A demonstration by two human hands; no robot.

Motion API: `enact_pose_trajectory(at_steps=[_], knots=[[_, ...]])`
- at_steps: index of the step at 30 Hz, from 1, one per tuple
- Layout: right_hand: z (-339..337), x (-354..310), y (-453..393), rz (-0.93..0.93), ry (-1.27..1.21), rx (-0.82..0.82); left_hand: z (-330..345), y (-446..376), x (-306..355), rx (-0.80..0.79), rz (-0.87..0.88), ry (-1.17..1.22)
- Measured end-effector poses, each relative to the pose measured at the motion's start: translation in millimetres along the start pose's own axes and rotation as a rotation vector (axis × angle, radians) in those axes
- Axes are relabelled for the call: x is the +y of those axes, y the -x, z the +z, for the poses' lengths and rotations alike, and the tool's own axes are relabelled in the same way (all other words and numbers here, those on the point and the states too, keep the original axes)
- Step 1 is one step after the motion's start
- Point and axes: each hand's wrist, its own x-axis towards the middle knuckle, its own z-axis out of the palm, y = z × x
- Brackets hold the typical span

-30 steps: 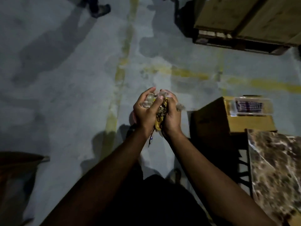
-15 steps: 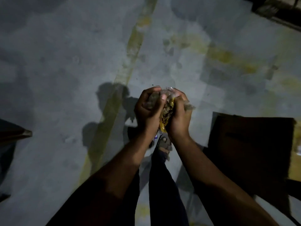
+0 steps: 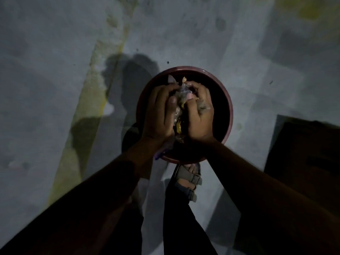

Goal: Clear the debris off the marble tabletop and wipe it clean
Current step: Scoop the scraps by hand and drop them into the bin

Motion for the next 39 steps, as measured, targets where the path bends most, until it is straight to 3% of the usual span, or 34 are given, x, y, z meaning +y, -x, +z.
enact_pose_trajectory(at_steps=[3,5,7,10,16,23,27,33,39], knots=[[-2,40,-12,-0.016,0.233,-0.145,9,2,-33,-0.198,0.035,-0.191],[-5,57,-17,0.025,0.463,-0.328,18,2,-50,-0.301,0.077,-0.453],[-7,64,-17,0.069,0.712,-0.495,21,3,-51,-0.402,0.076,-0.691],[-10,61,-10,0.089,0.89,-0.612,15,6,-44,-0.567,0.079,-0.845],[-30,2,10,0.073,1.06,-0.725,-24,22,-1,-0.571,0.088,-0.93],[-72,-130,53,0.06,0.945,-0.629,-102,32,121,-0.537,0.134,-0.887],[-115,-236,98,0.1,0.956,-0.594,-156,37,231,-0.674,0.203,-0.916],[-196,-373,203,0.164,0.993,-0.374,-223,64,386,-0.708,0.407,-0.893],[-279,-454,321,0.242,1.039,-0.032,-250,128,513,-0.821,0.818,-0.803]])
